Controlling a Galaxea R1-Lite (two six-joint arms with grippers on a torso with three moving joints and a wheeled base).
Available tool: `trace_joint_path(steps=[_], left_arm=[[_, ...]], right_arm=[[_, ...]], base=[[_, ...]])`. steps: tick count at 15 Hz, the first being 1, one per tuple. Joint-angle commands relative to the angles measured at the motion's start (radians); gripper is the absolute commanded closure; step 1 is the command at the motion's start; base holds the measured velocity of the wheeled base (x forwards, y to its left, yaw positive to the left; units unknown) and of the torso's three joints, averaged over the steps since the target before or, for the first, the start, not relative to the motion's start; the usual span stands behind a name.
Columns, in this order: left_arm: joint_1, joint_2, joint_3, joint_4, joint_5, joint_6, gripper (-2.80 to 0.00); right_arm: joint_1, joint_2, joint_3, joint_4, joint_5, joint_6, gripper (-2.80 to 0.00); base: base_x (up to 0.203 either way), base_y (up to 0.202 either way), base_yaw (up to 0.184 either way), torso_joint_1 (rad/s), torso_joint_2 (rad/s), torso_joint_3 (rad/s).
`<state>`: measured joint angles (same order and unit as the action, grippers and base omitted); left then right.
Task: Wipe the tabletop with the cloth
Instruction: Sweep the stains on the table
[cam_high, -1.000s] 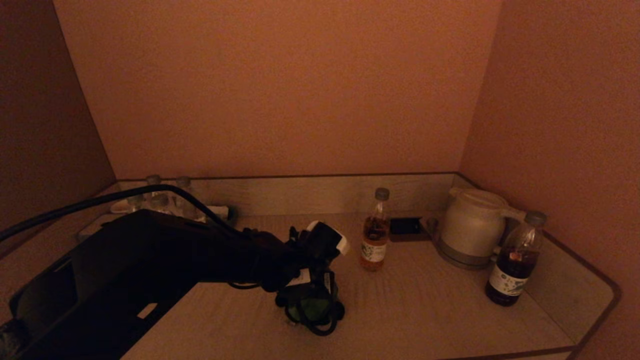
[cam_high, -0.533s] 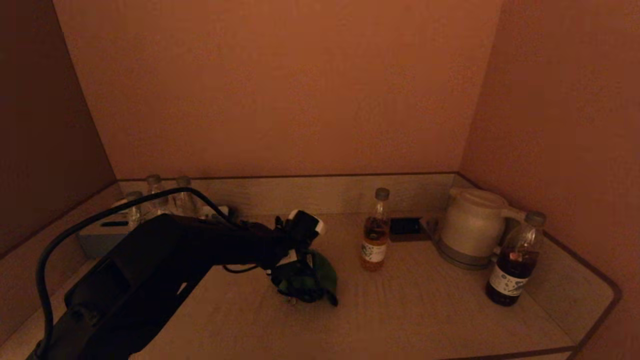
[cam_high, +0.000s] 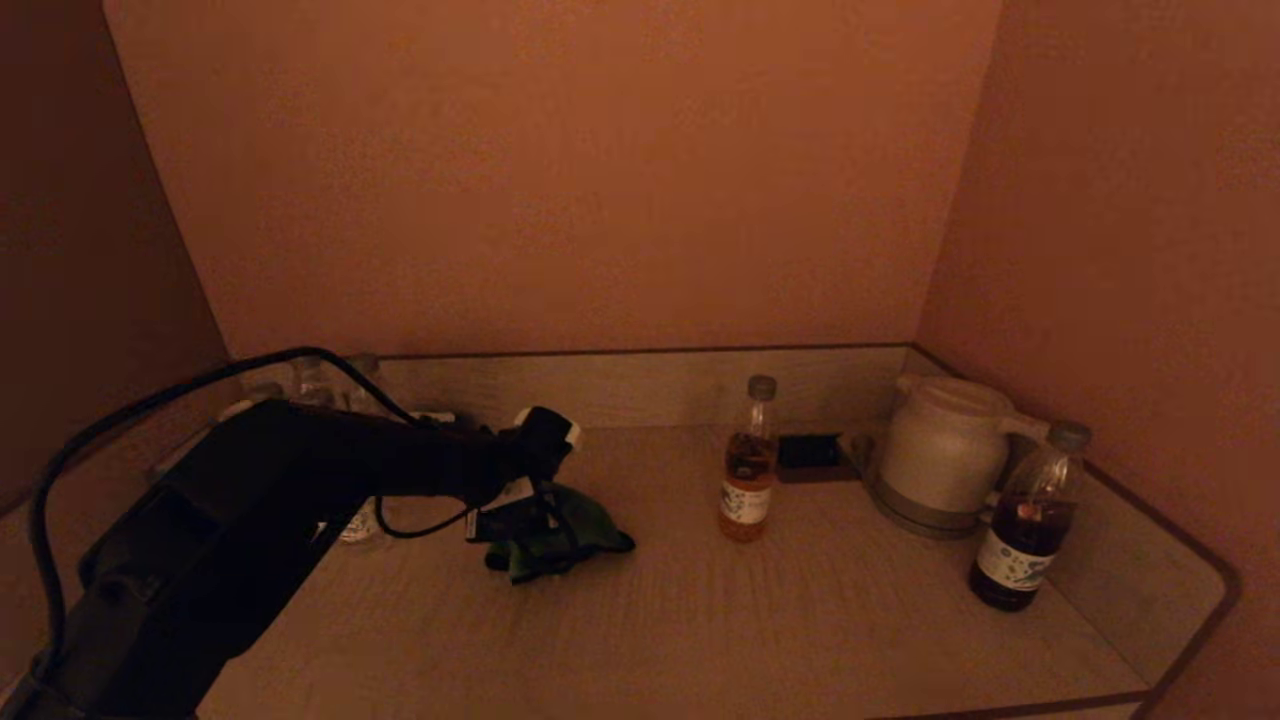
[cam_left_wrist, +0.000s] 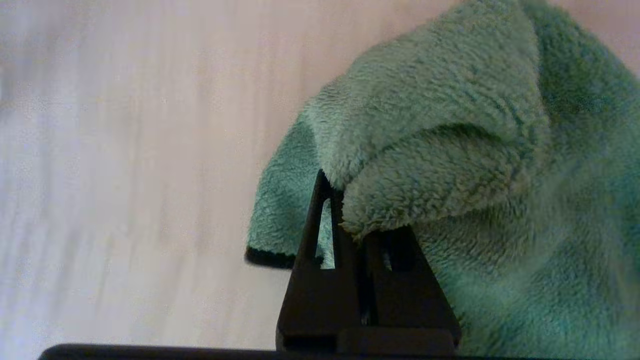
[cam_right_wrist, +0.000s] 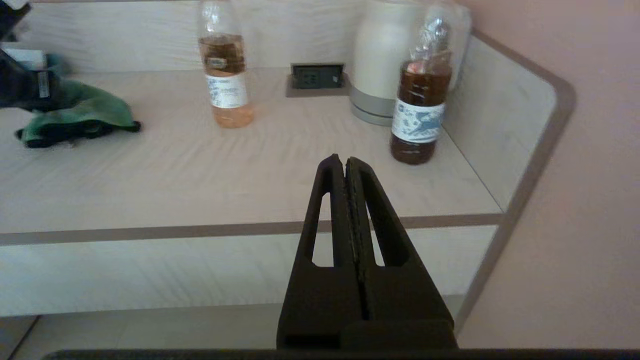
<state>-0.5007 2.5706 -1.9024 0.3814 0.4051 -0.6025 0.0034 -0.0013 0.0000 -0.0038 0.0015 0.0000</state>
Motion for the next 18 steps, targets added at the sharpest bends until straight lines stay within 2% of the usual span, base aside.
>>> trace_joint_path(steps=[1, 4, 5, 7, 9, 10, 11, 14, 18], left_arm=[[0.022, -0.057, 0.061, 0.02, 0.003, -0.009, 0.0], [0.02, -0.099, 0.148, 0.041, 0.0, -0.025, 0.0], [0.008, -0.122, 0.213, 0.042, -0.001, -0.034, 0.0], [-0.084, -0.168, 0.344, 0.039, -0.009, -0.047, 0.0], [-0.179, -0.186, 0.396, 0.033, -0.016, -0.071, 0.0], [-0.233, -0.189, 0.404, 0.035, -0.02, -0.091, 0.0], [-0.255, -0.193, 0.409, 0.036, -0.023, -0.107, 0.0], [-0.361, -0.203, 0.394, 0.03, -0.041, -0.109, 0.0], [-0.37, -0.154, 0.275, 0.007, -0.043, -0.097, 0.0]], right_arm=[[0.0, 0.001, 0.0, -0.001, 0.0, 0.0, 0.0], [0.0, 0.001, 0.0, -0.001, 0.0, 0.0, 0.0], [0.0, 0.001, 0.0, -0.001, 0.0, 0.0, 0.0], [0.0, 0.001, 0.0, -0.001, 0.0, 0.0, 0.0], [0.0, 0.001, 0.0, -0.001, 0.0, 0.0, 0.0], [0.0, 0.001, 0.0, -0.001, 0.0, 0.0, 0.0], [0.0, 0.001, 0.0, -0.001, 0.0, 0.0, 0.0], [0.0, 0.001, 0.0, -0.001, 0.0, 0.0, 0.0], [0.0, 0.001, 0.0, -0.001, 0.0, 0.0, 0.0]], base=[[0.0, 0.0, 0.0, 0.0, 0.0, 0.0], [0.0, 0.0, 0.0, 0.0, 0.0, 0.0], [0.0, 0.0, 0.0, 0.0, 0.0, 0.0], [0.0, 0.0, 0.0, 0.0, 0.0, 0.0], [0.0, 0.0, 0.0, 0.0, 0.0, 0.0], [0.0, 0.0, 0.0, 0.0, 0.0, 0.0], [0.0, 0.0, 0.0, 0.0, 0.0, 0.0], [0.0, 0.0, 0.0, 0.0, 0.0, 0.0], [0.0, 0.0, 0.0, 0.0, 0.0, 0.0]])
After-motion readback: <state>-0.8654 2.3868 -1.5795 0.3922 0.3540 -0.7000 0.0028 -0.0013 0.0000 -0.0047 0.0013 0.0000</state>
